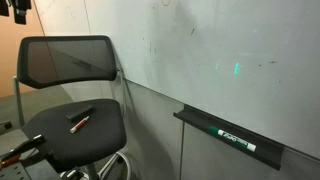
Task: Lift the red maker from the chair and use it to write on the white board
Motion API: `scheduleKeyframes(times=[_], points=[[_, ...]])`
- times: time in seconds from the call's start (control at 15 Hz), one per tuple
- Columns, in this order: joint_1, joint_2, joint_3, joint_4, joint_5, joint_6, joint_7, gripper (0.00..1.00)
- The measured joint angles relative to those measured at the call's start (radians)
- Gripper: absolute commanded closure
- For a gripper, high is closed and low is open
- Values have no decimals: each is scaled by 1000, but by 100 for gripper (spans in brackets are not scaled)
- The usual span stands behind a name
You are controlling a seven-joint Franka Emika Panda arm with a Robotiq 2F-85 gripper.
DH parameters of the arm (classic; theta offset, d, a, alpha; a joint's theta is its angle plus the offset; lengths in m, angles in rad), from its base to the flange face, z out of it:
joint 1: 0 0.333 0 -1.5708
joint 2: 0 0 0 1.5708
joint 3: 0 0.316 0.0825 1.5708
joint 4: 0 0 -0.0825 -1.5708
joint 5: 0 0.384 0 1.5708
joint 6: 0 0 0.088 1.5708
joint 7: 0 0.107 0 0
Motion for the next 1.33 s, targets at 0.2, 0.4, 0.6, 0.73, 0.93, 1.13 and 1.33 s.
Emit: scheduleKeyframes(times=[0.2, 0.4, 0.6, 0.73, 0.93, 1.13, 1.33], points=[[0, -4, 0, 11, 0, 1, 0, 0], [0, -6, 0, 13, 0, 1, 0, 0], [0, -6, 0, 13, 0, 1, 0, 0], [0, -6, 0, 13, 0, 1, 0, 0], [-8, 1, 5, 11, 0, 0, 0, 0], [-22, 37, 18, 30, -9, 0, 0, 0], [-38, 113, 36, 87, -38, 0, 0, 0]])
